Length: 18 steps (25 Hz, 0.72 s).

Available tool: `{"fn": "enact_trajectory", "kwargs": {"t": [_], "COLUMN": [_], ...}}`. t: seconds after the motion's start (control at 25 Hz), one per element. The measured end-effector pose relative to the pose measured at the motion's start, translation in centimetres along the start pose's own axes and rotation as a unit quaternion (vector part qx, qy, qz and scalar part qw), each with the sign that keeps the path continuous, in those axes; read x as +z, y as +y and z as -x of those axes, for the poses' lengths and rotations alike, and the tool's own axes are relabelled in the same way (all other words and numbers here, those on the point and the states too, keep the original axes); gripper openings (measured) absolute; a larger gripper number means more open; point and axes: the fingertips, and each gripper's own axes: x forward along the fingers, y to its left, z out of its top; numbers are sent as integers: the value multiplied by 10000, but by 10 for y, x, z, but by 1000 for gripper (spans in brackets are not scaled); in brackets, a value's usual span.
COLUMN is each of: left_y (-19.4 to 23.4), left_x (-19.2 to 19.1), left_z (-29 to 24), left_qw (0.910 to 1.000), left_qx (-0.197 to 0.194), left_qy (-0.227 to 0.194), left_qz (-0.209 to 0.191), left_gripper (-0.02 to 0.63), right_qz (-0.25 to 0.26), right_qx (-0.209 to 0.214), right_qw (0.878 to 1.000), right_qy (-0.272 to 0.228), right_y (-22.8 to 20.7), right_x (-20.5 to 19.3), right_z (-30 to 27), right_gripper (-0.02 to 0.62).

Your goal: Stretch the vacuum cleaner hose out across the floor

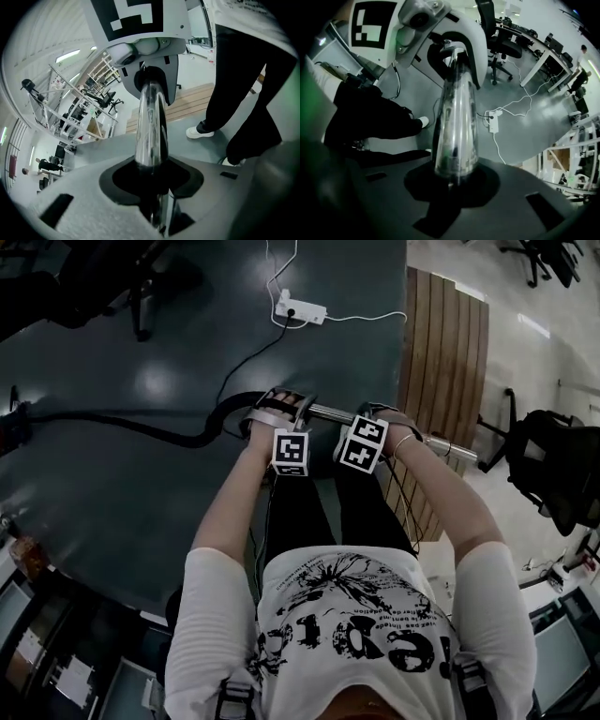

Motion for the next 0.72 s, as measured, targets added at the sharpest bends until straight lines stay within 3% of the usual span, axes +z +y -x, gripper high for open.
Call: {"fn": "enact_trajectory", "kwargs": {"t": [0.28, 0.52, 0.72], "left_y": [-20, -63, -124], "left_x": [-31, -69, -89], "left_z": [-121, -247, -354], "left_qw": [9997, 9970, 9838], "left_qx": [-105, -669, -1469], "left_qy": [229, -101, -548], "left_qz": [-77, 372, 872], "left_gripper": [144, 143, 140], "right_qz": [-94, 187, 256], "right_qx": [137, 115, 365], "right_qw": [9997, 9996, 9987], "right_qy": [-173, -153, -234], "right_y": [-41, -85, -99], "right_x": [-20, -34, -54], "right_z": [-110, -234, -350], "right_gripper": [75, 75, 75]}}
